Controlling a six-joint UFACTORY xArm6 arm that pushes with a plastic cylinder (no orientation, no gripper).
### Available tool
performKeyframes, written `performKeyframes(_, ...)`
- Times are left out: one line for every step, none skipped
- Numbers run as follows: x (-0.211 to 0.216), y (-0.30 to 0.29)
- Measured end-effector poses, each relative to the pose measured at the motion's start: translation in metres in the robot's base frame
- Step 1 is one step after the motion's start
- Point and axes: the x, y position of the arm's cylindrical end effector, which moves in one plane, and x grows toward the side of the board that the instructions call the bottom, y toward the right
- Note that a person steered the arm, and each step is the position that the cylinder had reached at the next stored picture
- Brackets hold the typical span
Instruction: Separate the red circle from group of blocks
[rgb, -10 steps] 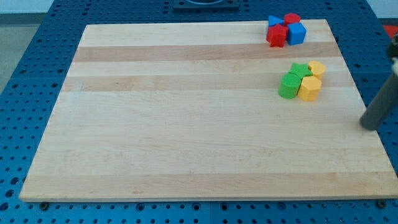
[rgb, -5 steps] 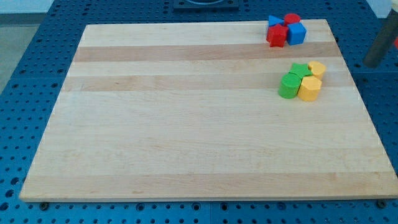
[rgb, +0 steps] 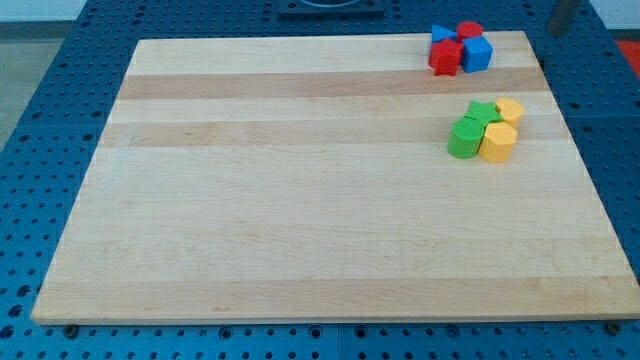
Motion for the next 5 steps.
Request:
performKeyframes(0.0, -0.023)
performKeyframes(0.001, -0.06)
performKeyframes(0.001, -0.109)
performKeyframes(0.015, -0.164)
performKeyframes(0.057, -0.211)
